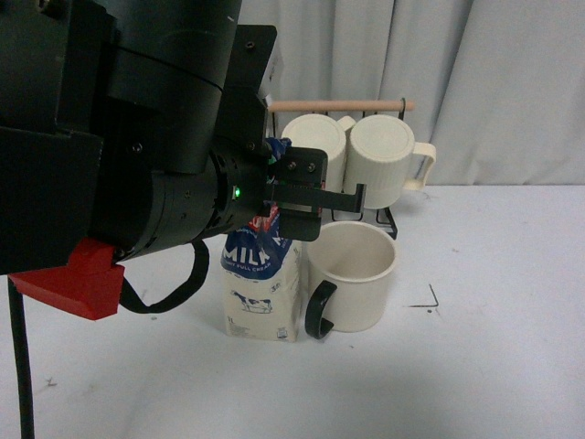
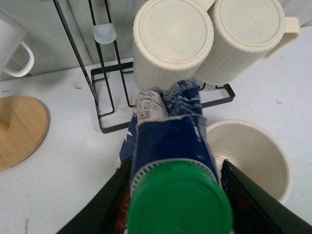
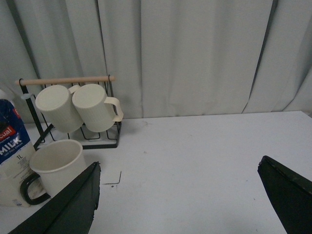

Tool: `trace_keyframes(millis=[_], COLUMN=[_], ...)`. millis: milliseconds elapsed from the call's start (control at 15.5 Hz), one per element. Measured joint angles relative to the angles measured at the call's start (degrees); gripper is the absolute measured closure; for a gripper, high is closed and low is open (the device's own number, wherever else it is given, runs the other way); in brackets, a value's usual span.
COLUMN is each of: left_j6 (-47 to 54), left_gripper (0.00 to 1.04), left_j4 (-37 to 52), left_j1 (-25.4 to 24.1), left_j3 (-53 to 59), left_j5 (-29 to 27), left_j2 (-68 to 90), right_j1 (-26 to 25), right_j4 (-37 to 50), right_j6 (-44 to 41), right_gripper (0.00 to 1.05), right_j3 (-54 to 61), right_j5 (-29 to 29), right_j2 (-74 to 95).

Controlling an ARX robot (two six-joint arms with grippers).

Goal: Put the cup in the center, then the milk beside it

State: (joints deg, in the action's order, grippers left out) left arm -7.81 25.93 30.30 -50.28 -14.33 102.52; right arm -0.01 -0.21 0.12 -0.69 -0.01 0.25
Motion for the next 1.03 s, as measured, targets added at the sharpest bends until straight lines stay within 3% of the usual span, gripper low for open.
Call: trace_keyframes(millis=[65, 194, 258, 387, 581, 645, 710, 1032], left_j6=[-1.44, -3.91, -4.74, -6.19, -6.25, -1.53, 2.60, 6.80], left_gripper=[0.31, 0.09, 0.05, 0.07, 0.07, 0.19, 0.31, 0.91], left_j4=[-0.63, -1.18, -1.03, -0.68, -5.79, 3.69, 7.43, 7.89], left_j1=[0.00, 0.17, 0.26, 0.11, -4.33, -5.88, -8.68, -18.08], left_j3=[1.27, 4.37, 6.38, 11.78, 16.55, 20.52, 25.42, 38.25], left_j5=[0.61, 1.03, 1.44, 1.70, -0.09, -6.08, -6.23, 2.12], left_j2=[-3.06, -10.45, -15.02, -26.14, -38.99, -40.83, -44.19, -56.30], right_j1=[0.00, 0.00, 0.00, 0.00, 0.00, 0.00, 0.00, 0.00], right_j4=[0.00, 0.00, 0.00, 0.00, 0.00, 0.02, -0.02, 0.02], right_j6=[0.00, 0.02, 0.00, 0.00, 0.00, 0.00, 0.00, 0.00], right_gripper=[0.06, 0.06, 0.06, 0.06, 0.06, 0.06, 0.06, 0.06], right_j3=[0.00, 0.00, 0.00, 0.00, 0.00, 0.00, 0.00, 0.02], right_j5=[-0.02, -0.02, 0.00, 0.00, -0.02, -0.02, 0.02, 0.00], right_j2=[0.00, 0.00, 0.00, 0.00, 0.00, 0.00, 0.00, 0.00])
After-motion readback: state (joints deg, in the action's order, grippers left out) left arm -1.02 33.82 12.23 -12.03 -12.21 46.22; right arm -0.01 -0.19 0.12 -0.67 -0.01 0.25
